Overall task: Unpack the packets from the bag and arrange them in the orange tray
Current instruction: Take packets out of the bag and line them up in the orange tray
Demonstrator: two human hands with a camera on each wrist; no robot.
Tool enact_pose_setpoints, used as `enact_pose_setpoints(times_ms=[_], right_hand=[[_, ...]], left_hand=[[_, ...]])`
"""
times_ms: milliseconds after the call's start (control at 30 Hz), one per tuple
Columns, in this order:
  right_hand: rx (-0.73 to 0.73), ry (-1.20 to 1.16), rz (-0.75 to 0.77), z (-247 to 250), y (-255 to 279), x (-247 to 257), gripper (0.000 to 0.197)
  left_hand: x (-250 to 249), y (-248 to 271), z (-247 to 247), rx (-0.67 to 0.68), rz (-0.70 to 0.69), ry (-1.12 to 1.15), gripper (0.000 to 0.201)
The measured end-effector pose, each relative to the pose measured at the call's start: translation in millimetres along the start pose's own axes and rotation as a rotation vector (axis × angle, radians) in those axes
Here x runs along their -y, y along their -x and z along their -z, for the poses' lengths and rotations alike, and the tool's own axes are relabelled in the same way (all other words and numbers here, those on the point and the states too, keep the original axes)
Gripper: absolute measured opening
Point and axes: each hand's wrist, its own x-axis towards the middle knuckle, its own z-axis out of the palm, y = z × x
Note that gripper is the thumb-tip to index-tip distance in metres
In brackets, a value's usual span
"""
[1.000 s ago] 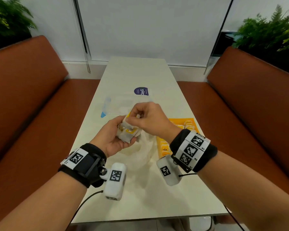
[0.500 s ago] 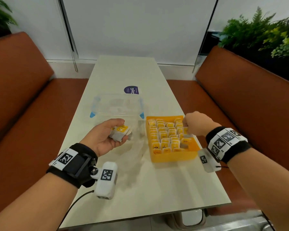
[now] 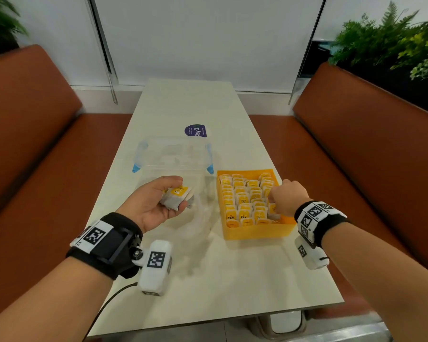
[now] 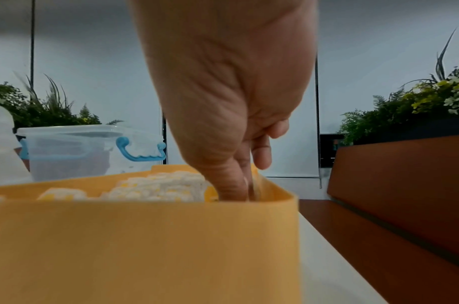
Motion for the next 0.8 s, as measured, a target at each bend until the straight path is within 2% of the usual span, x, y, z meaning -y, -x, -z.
enact_pose_setpoints(times_ms=[200, 467, 567, 700, 800], right_hand=[[-0.012, 0.176, 0.033, -15.1, -5.8, 2.8, 0.022], [-0.047, 0.202, 0.035, -15.2, -9.7, 4.9, 0.013], [-0.07, 0.205, 0.035, -7.5, -7.5, 4.8, 0.011], [-0.087, 0.119, 0.01, 27.3, -2.6, 7.3, 0.039], [-0.215, -0.006, 0.056, 62.5, 7.0, 20.8, 0.037]], left_hand=[[2.1, -3.1, -1.4, -0.011, 0.0, -0.001, 0.016], [3.6, -8.5, -4.1, -0.013, 0.019, 0.004, 0.017], [4.5, -8.8, -4.4, -0.026, 0.015, 0.012, 0.025], [2.4, -8.2, -0.8, -0.005, 0.025, 0.024, 0.014], [1.6, -9.5, 1.9, 0.02, 0.061, 0.06, 0.022]])
